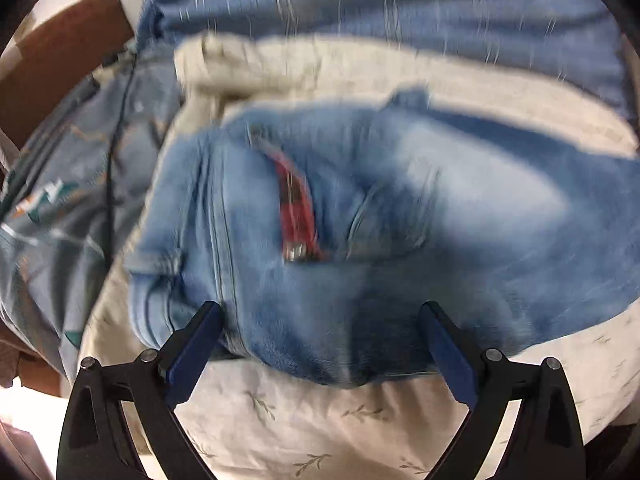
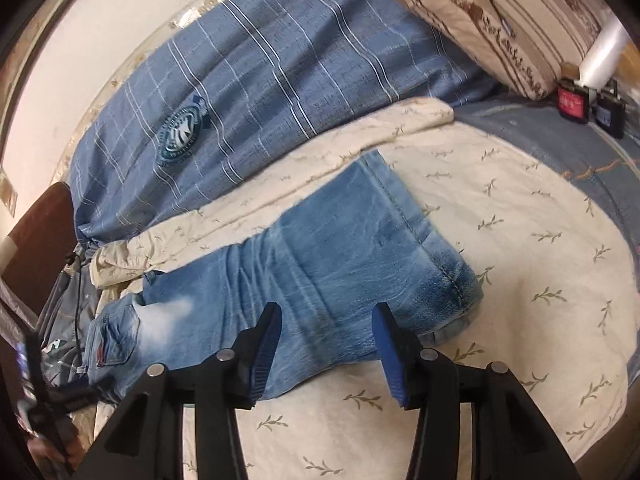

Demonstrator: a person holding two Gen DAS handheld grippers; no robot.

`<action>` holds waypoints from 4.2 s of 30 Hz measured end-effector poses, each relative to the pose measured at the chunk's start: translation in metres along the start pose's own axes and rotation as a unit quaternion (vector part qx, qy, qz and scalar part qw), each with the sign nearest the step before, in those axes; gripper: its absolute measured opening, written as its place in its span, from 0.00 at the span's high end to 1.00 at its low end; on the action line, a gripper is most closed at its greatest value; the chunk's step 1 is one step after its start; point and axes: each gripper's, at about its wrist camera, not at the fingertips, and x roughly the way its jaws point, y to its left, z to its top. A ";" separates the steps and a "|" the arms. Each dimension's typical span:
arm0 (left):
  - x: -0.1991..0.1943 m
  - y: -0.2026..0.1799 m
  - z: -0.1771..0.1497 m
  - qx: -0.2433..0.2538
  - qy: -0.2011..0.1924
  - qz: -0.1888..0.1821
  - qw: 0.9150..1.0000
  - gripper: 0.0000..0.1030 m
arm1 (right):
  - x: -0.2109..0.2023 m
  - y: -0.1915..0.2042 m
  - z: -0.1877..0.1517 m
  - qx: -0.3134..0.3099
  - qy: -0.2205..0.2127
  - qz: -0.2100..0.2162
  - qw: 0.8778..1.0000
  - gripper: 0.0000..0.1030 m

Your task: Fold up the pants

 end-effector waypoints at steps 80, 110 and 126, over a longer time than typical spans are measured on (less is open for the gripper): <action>-0.092 0.050 -0.009 -0.056 -0.078 -0.015 0.995 0.00 | -0.002 0.093 -0.028 -0.153 -0.004 0.016 0.988 0.77; -0.188 -0.041 -0.019 0.005 -0.220 -0.002 0.976 0.00 | -0.069 0.030 -0.034 -0.092 -0.069 0.036 0.993 0.77; -0.160 -0.040 -0.023 0.002 -0.209 0.002 0.978 0.00 | -0.050 0.042 -0.036 -0.110 -0.041 0.027 0.993 0.77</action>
